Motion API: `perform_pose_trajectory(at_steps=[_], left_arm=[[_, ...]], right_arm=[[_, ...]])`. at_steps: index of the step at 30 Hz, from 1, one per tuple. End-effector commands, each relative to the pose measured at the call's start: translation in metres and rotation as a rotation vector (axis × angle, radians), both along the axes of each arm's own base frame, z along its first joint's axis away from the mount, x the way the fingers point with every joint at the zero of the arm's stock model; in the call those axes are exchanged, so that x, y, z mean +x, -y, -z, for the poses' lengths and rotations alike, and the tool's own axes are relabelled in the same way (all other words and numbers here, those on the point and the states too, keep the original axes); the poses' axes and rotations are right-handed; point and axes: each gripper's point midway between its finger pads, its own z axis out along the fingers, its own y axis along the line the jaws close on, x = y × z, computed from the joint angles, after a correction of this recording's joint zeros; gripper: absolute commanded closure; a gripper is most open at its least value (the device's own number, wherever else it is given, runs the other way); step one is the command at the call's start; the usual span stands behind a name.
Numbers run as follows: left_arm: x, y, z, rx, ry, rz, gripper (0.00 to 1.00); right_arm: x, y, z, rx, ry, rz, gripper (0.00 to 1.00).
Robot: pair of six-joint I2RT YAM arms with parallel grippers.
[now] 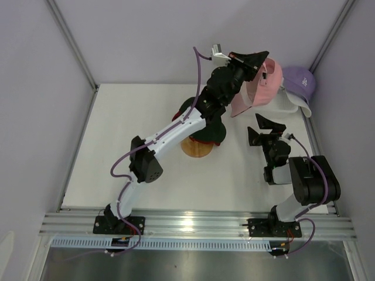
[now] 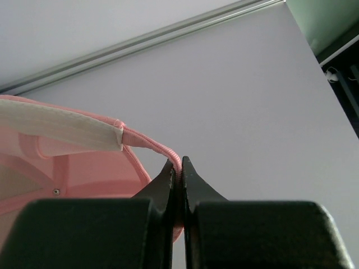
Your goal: Stack the hats
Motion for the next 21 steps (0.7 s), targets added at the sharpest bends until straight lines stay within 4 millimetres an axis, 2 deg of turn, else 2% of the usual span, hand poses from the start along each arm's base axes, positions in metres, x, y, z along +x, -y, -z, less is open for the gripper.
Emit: perform_pose_trajectory(at_steps=[1,3,5,8,14,16,20,21], left_arm=[[-0.016,-0.022,-0.057,-0.154,0.085,0.005,0.99],[-0.019,-0.021,-0.059,-0.170,0.074,0.027,0.99],[-0.022,-0.018,-0.058,-0.189,0.059,0.063,0.99],[-0.026,-0.014,-0.057,-0.209,0.031,0.107,0.99],[-0.033,-0.009,-0.056,-0.235,-0.004,0.167,0.99],[-0.036,-0.009,-0.059,-0.245,0.002,0.178,0.99],[-0.041,-0.007,-0.059,-0.257,-0.032,0.208,0.99],[-0.042,-0.004,-0.055,-0.260,-0.044,0.221,0.99]], right_arm=[[-0.027,0.011,-0.069,0.064,0.262,0.037,0.01],[-0.033,-0.003,-0.074,0.024,0.284,-0.027,0.01],[-0.035,-0.015,-0.087,-0.008,0.330,-0.066,0.01],[-0.040,-0.025,-0.097,-0.046,0.369,-0.067,0.00],[-0.044,-0.019,-0.108,0.044,0.379,0.003,0.01],[-0.046,-0.019,-0.106,0.087,0.364,-0.006,0.01],[-0.048,-0.028,-0.103,0.163,0.338,-0.016,0.01],[-0.049,-0.037,-0.102,0.175,0.332,-0.035,0.00]])
